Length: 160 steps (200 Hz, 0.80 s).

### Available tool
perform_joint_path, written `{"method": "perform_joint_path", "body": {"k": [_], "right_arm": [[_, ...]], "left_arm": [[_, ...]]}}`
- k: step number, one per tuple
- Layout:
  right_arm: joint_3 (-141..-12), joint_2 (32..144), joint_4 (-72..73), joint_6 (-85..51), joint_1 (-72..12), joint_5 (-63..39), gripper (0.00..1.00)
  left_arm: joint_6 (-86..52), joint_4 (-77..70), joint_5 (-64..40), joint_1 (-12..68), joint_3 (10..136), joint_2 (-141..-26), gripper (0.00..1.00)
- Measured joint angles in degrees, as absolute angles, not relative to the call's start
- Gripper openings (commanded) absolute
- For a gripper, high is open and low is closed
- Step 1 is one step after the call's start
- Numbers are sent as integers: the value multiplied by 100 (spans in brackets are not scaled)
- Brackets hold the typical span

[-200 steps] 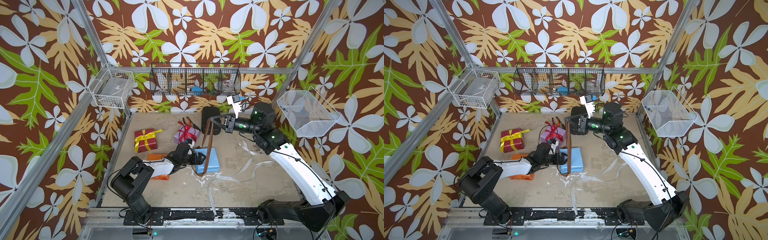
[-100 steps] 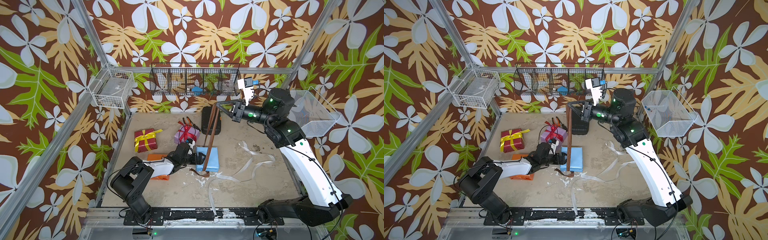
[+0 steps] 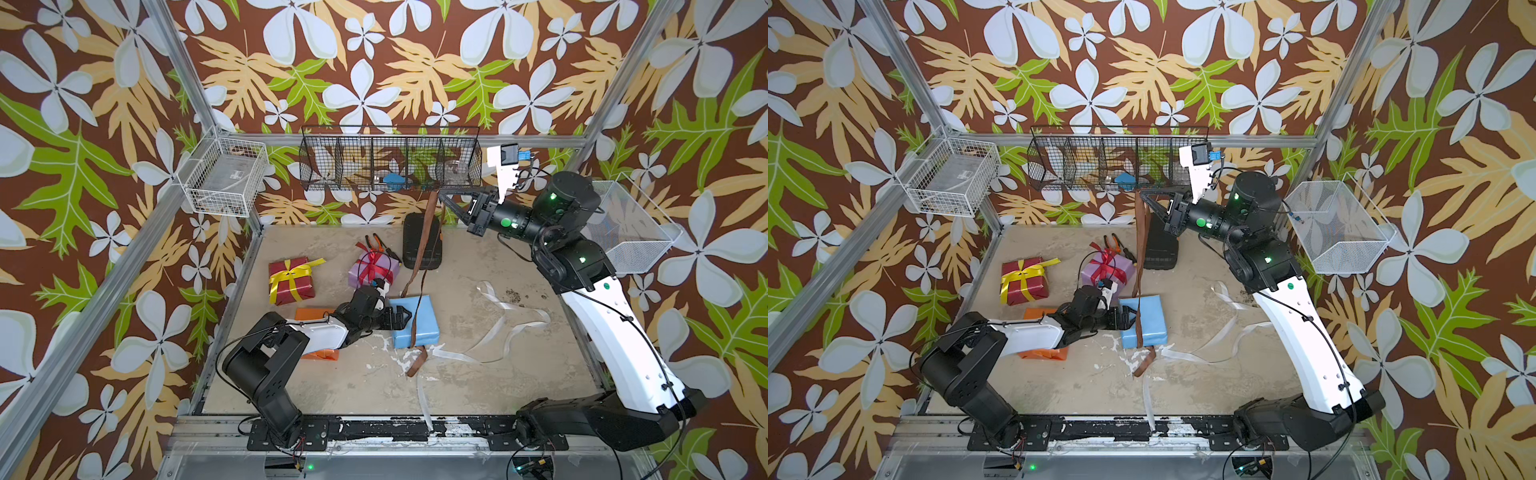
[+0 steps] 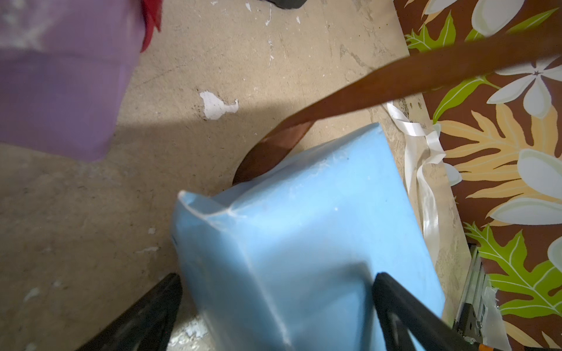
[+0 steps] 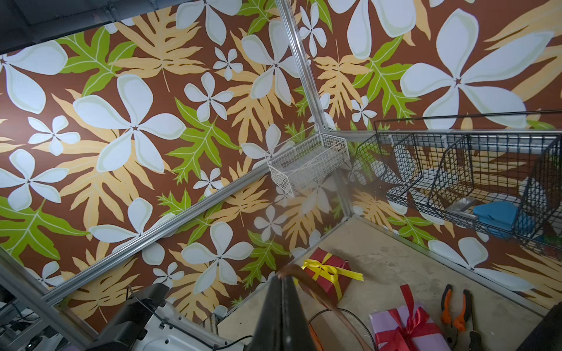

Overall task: Untie the ribbon bows on the gift boxes
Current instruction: Pull the ribbon from the gift box.

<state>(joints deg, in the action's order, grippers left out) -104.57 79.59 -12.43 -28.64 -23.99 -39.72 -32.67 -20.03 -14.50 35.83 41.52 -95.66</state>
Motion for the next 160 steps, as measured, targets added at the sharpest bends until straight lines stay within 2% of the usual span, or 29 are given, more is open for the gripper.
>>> {"method": "perform_joint_path", "body": {"k": [63, 160], "right_arm": [[-11616, 8112, -2261, -2679, -1835, -3850, 0], [-11887, 7933, -1372, -3299, -113, -4261, 0]], "left_arm": [[-3269, -2117, -1461, 3586, 4163, -9598, 100], [-3267, -2112, -1533, 3586, 4158, -9649, 100]]}}
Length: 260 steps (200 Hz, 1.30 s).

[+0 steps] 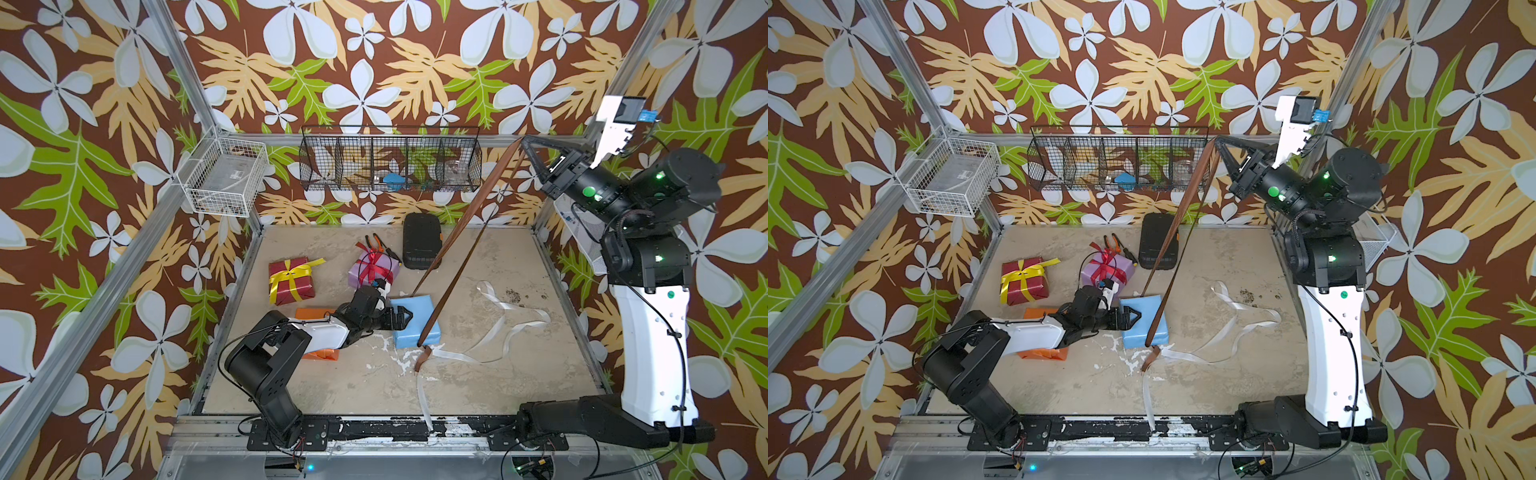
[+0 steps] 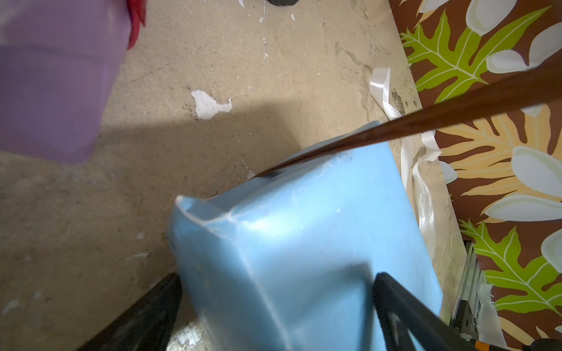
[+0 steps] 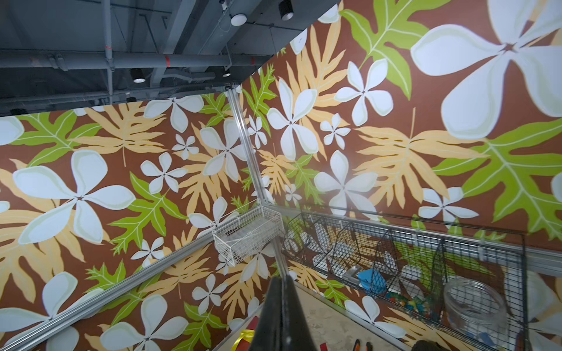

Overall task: Untie the ribbon bows on the gift boxes
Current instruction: Pull the ribbon from the gift box, then place the ribbon at the center of the board.

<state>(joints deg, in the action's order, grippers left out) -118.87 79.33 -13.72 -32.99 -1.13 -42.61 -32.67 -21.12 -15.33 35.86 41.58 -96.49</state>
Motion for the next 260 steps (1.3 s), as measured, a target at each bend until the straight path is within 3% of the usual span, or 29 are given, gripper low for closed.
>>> {"method": "perform_joint_path", "body": {"k": [35, 81, 146, 195, 204, 210, 221, 236, 241, 260], "right_arm": [[-11666, 7762, -1002, -3581, 742, -4357, 0], [-9985, 7397, -423, -3706, 869, -4412, 0], [-6381, 6434, -235, -3304, 867, -2495, 0], [-4449, 6751, 246, -3299, 864, -1737, 0], [-4241, 6893, 301, -3299, 867, -1660, 5], [-4156, 7000, 327, -3301, 867, -1584, 13], [-4093, 7247, 333, -3304, 867, -1459, 40], [-4217, 7620, 231, -3260, 871, -1385, 69], [-4294, 7734, 165, -3236, 869, -1326, 88], [-4602, 8060, -115, -3061, 867, -1321, 100]], "left_arm": [[-3267, -2117, -1544, 3583, 4163, -9662, 100], [-3267, -2102, -1557, 3583, 4178, -9664, 100], [-3267, -2095, -1570, 3583, 4189, -9682, 100], [-3267, -2139, -1597, 3583, 4204, -9723, 99], [-3267, -2139, -1599, 3583, 4204, -9723, 99], [-3267, -2137, -1599, 3583, 4204, -9723, 99], [-3267, -2137, -1599, 3583, 4204, -9721, 99], [-3267, -2132, -1597, 3583, 4204, -9719, 99], [-3267, -2132, -1597, 3583, 4204, -9717, 99], [-3267, -2115, -1597, 3583, 4213, -9717, 99]]}}
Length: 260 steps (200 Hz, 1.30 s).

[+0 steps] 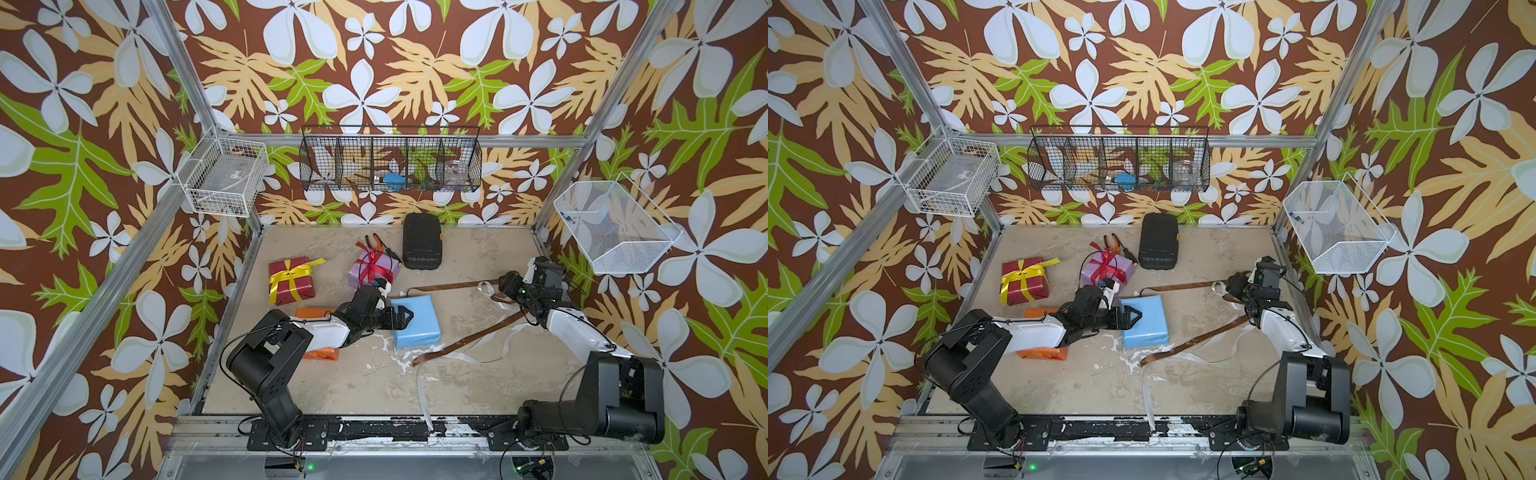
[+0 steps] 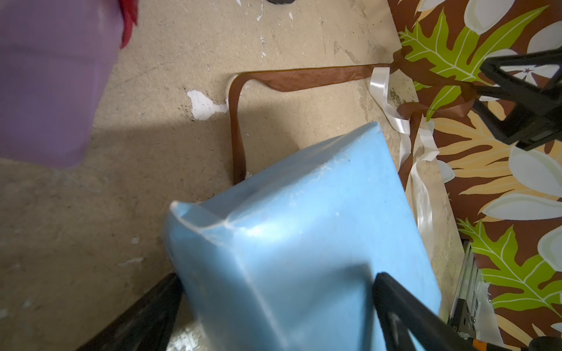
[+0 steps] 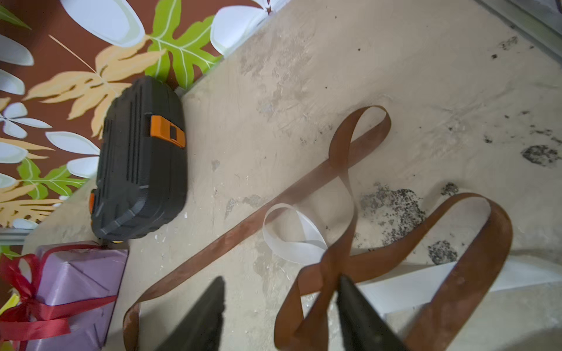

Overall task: Untie the ribbon bows on the gift boxes
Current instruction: Place the ribbon at the center of the board, then adjust the gift box at the center of the board.

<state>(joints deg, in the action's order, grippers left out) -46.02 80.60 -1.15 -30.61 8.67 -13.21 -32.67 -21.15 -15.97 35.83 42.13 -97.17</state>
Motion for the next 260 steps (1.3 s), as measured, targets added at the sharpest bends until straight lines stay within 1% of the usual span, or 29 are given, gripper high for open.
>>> {"method": "perform_joint_path", "body": {"k": [32, 63, 79, 91, 121, 159, 170, 178, 186, 193, 200, 208, 212, 215, 220, 222, 224, 231, 234, 235, 238, 245, 255, 258, 260], "right_arm": [[-4713, 7983, -497, -2781, 790, -1184, 100], [-4814, 7944, -987, -2440, 261, -698, 100], [-4917, 7994, -1308, -2261, -64, -204, 100], [-5043, 8025, -1612, -2115, -410, 414, 100], [-5374, 8156, -2193, -1859, -1166, 1568, 100], [-5616, 8488, -2696, -1785, -1315, 2834, 100], [-5651, 8460, -2724, -1798, -1315, 2945, 100], [-5634, 8366, -2689, -1787, -1315, 2801, 99], [-5564, 8246, -2589, -1734, -1315, 2445, 93], [-5461, 8141, -2451, -1623, -1315, 1944, 77], [-5330, 8055, -2318, -1584, -1317, 1330, 59], [-5177, 8014, -2178, -1586, -1343, 821, 25], [-5094, 8003, -2119, -1586, -1365, 607, 14], [-5041, 8003, -2093, -1588, -1396, 499, 11], [-4960, 8003, -2058, -1590, -1463, 412, 10], [-4930, 8007, -2056, -1601, -1514, 421, 11], [-4904, 8014, -2056, -1610, -1564, 458, 17], [-4849, 8053, -2067, -1610, -1763, 604, 51], [-4836, 8086, -2069, -1621, -1861, 655, 61], [-4836, 8093, -2069, -1625, -1881, 655, 61], [-4834, 8123, -2069, -1629, -1953, 679, 67], [-4836, 8208, -2058, -1625, -2078, 666, 76], [-4803, 8263, -2051, -1629, -2139, 714, 92], [-4777, 8263, -2047, -1629, -2143, 757, 98], [-4757, 8259, -2051, -1632, -2150, 781, 100]], "left_arm": [[-3267, -2040, -1608, 3583, 4257, -9714, 99], [-3269, -1997, -1594, 3583, 4265, -9695, 99], [-3269, -1973, -1588, 3583, 4265, -9675, 99], [-3269, -1959, -1579, 3583, 4263, -9666, 100], [-3269, -1944, -1568, 3583, 4257, -9653, 100], [-3269, -1946, -1573, 3583, 4257, -9662, 100], [-3271, -1970, -1570, 3583, 4241, -9655, 100], [-3271, -1973, -1564, 3583, 4235, -9649, 100], [-3271, -1968, -1555, 3583, 4233, -9642, 100], [-3271, -1962, -1546, 3583, 4233, -9636, 100], [-3273, -1942, -1535, 3583, 4239, -9629, 100], [-3273, -1898, -1520, 3583, 4254, -9607, 100], [-3273, -1865, -1509, 3583, 4259, -9596, 100], [-3273, -1831, -1505, 3583, 4263, -9577, 100], [-3273, -1785, -1503, 3583, 4270, -9548, 100], [-3273, -1758, -1503, 3583, 4272, -9533, 100], [-3273, -1734, -1500, 3583, 4272, -9520, 100], [-3273, -1664, -1498, 3583, 4272, -9474, 100], [-3273, -1634, -1498, 3583, 4272, -9454, 100], [-3273, -1616, -1496, 3583, 4274, -9448, 100], [-3273, -1581, -1496, 3583, 4278, -9435, 100], [-3271, -1505, -1496, 3583, 4294, -9404, 100], [-3267, -1391, -1496, 3583, 4333, -9371, 100], [-3267, -1350, -1494, 3583, 4348, -9362, 100], [-3267, -1332, -1494, 3583, 4355, -9356, 100]]}}
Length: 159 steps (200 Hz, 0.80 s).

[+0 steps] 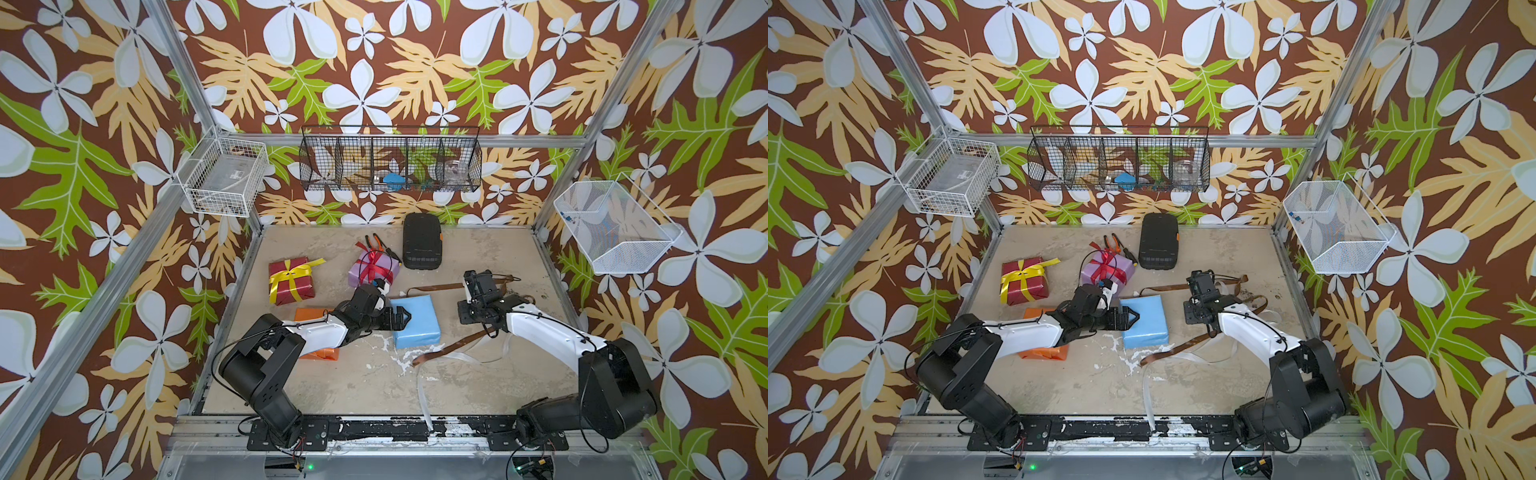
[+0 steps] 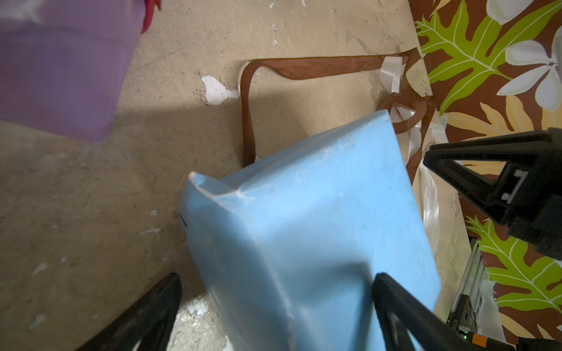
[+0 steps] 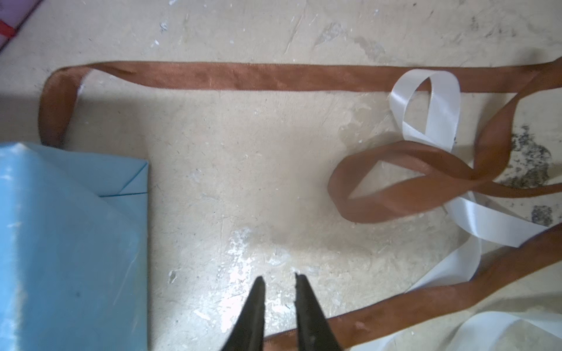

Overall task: Untie the ribbon bows on the gift boxes
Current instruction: Adjust the gift box at the center of the board.

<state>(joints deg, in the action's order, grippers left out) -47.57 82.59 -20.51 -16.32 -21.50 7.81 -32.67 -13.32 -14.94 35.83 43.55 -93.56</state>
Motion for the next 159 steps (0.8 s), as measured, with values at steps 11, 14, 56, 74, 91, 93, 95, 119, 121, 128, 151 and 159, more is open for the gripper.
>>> {"method": "perform_joint_path", "body": {"k": [11, 14, 56, 74, 91, 93, 95, 119, 121, 128, 151, 159], "right_arm": [[-4617, 8176, -2060, -1695, -2187, 947, 100], [-4591, 8145, -2062, -1719, -2196, 945, 100], [-4195, 7426, -1640, -1811, -2217, 451, 38], [-3986, 7356, -1372, -1837, -2239, -134, 18], [-3780, 7454, -1153, -1925, -2353, -497, 2], [-3754, 7474, -1129, -1925, -2373, -541, 0], [-3739, 7487, -1107, -1922, -2388, -576, 0], [-3514, 7684, -849, -1933, -2648, -1022, 0], [-3492, 7686, -821, -1933, -2670, -1055, 0], [-3426, 7686, -740, -1955, -2744, -1153, 0], [-3253, 7601, -445, -2102, -2995, -1372, 0], [-3197, 7566, -338, -2176, -3107, -1409, 0]], "left_arm": [[-3267, -1223, -1487, 3583, 4381, -9325, 100], [-3267, -1192, -1485, 3583, 4388, -9314, 100], [-3267, -915, -1361, 3583, 4375, -9111, 100], [-3267, -843, -1352, 3583, 4375, -9030, 100], [-3271, -847, -1356, 3583, 4375, -8965, 100], [-3271, -849, -1356, 3583, 4375, -8958, 100], [-3271, -851, -1358, 3583, 4375, -8954, 100], [-3301, -932, -1411, 3583, 4375, -8936, 100], [-3310, -939, -1417, 3583, 4375, -8936, 100], [-3343, -965, -1433, 3583, 4375, -8941, 100], [-3424, -1066, -1518, 3583, 4375, -8982, 100], [-3437, -1092, -1551, 3583, 4377, -9002, 100]]}}
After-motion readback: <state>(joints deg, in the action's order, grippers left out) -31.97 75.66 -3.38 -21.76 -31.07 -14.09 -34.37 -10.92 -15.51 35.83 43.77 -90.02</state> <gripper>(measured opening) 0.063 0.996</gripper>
